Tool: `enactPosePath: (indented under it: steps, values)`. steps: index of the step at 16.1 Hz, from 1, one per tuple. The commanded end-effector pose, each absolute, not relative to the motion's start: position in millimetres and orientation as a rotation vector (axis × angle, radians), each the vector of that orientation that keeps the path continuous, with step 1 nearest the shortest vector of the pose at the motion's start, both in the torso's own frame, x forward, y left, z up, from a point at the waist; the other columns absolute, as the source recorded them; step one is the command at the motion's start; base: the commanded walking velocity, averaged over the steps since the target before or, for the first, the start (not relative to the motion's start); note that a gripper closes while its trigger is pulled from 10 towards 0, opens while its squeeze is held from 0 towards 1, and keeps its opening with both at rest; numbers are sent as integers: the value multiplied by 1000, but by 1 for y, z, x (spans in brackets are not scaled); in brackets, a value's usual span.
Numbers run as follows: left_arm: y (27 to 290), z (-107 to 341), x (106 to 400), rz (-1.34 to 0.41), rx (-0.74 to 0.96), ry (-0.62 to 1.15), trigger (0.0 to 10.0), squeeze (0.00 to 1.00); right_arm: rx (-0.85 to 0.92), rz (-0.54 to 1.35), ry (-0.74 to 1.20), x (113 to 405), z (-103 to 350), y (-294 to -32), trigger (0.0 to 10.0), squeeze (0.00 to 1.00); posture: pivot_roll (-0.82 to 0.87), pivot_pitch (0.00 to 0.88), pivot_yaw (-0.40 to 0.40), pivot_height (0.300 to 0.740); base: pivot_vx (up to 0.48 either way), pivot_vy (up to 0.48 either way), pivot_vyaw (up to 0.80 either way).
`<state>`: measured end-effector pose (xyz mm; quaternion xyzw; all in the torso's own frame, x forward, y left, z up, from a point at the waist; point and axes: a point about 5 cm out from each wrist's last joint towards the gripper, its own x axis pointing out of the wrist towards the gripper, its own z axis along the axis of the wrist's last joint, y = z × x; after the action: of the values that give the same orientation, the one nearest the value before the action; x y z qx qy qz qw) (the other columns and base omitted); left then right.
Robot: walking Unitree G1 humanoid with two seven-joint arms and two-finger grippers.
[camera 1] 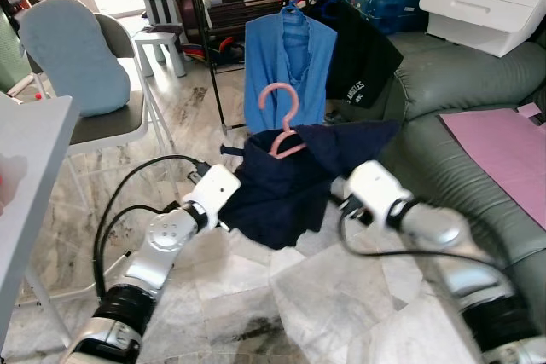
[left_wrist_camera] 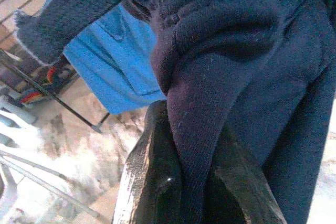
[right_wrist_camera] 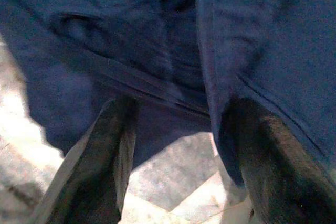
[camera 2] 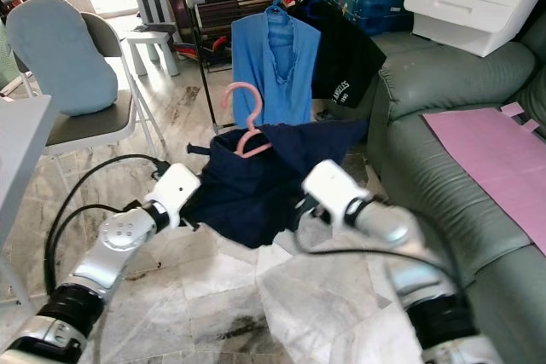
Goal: Hang hanger
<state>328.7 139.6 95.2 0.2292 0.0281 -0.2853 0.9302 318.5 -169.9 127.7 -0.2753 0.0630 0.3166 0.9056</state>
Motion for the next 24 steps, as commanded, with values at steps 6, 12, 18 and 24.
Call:
enactPosePath:
  steps: [6,12,18,24]
  values:
    - [157,108,341,-513,525,-6,0,0,-561,701,92,320,142,-176,10000,1000,-148,23,60,740,0,0,0]
    - [145,112,349,-479,462,-15,0,0,-617,969,85,291,120,-130,10000,1000,-149,23,61,740,0,0,0]
    - [157,115,347,-481,576,-84,0,0,-652,1111,124,271,128,-139,10000,1000,-167,25,68,740,0,0,0]
    - [179,96,314,-670,734,-107,0,0,-680,949,74,299,179,-193,10000,1000,-154,25,67,740,0,0,0]
